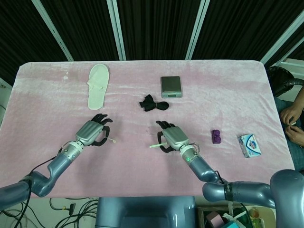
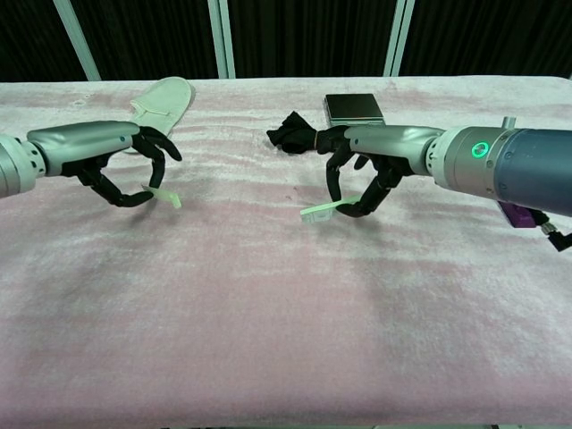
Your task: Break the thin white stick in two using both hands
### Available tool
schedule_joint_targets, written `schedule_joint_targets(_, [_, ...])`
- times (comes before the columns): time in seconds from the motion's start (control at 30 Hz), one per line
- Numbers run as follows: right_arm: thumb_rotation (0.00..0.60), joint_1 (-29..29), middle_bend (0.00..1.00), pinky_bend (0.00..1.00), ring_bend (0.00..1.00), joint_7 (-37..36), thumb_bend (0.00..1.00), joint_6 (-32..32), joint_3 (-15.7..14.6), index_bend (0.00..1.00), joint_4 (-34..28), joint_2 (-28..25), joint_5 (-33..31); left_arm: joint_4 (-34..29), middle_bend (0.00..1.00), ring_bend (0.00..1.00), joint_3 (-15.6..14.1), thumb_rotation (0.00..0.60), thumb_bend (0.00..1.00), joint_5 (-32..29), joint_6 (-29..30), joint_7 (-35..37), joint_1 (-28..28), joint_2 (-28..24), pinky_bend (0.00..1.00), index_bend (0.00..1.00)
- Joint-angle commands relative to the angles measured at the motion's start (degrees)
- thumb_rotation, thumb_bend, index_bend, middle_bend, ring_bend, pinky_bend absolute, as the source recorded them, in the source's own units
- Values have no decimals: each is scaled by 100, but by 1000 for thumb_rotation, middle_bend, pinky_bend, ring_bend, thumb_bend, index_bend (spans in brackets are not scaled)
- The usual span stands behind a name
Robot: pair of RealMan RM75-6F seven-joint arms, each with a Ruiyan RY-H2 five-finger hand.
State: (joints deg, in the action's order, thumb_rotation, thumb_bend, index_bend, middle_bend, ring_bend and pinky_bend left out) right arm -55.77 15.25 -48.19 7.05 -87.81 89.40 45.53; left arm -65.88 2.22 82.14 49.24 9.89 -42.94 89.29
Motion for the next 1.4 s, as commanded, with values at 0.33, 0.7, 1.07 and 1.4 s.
schedule_joint_targets(0.33, [600, -145, 0, 127, 0, 317, 180, 450, -75, 29, -152, -158, -622, -20, 114, 0, 105, 600, 153, -39, 172, -54, 31, 81, 0, 321])
schedule_joint_targets(0.7, [600, 145, 0, 128, 0, -112, 170, 107, 298, 0, -709, -1053, -456, -1276, 94, 0, 246, 600, 105, -144, 613, -586, 263, -993, 0, 229])
schedule_joint_targets(1.07, [600, 1207, 0, 128, 0, -514, 169, -1087, 24, 0, -1013, -2155, 767, -2328, 97, 0, 195, 600, 106, 264, 2563, -1256, 1302, -2145, 0, 246])
schedule_joint_targets(1.4, [600, 2665, 0, 128, 0, -1042, 169, -2652, -867, 0, -1348, -2628, 2430, -2937, 88, 0, -516, 600, 107, 311, 3845, -1755, 2724, -2838, 0, 252])
